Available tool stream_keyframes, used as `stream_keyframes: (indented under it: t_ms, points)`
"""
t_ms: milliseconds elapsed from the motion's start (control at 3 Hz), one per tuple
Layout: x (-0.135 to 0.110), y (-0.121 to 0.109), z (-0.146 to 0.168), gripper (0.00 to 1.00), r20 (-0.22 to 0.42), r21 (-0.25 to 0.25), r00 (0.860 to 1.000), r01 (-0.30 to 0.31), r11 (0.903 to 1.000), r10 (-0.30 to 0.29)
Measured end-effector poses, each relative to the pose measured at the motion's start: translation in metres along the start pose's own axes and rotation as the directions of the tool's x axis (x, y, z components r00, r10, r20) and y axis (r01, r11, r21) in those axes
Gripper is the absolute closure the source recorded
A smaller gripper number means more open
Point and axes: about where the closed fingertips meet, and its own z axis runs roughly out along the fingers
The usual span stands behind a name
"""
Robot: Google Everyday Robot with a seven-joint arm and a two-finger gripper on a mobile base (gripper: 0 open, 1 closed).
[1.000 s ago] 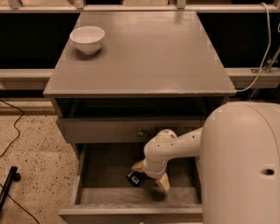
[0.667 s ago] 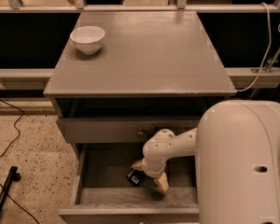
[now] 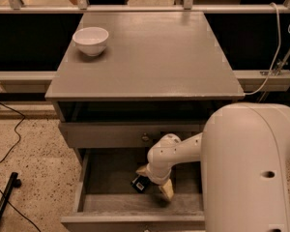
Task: Pick rxbar blueberry from middle drawer and place on counter
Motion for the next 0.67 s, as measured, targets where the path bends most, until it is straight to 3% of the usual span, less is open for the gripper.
stream_keyframes:
  t_ms: [667]
  points:
    - [-0.007, 0.001, 0.021, 0.00, 0.032, -0.035, 0.999, 0.012, 0.9993, -0.011]
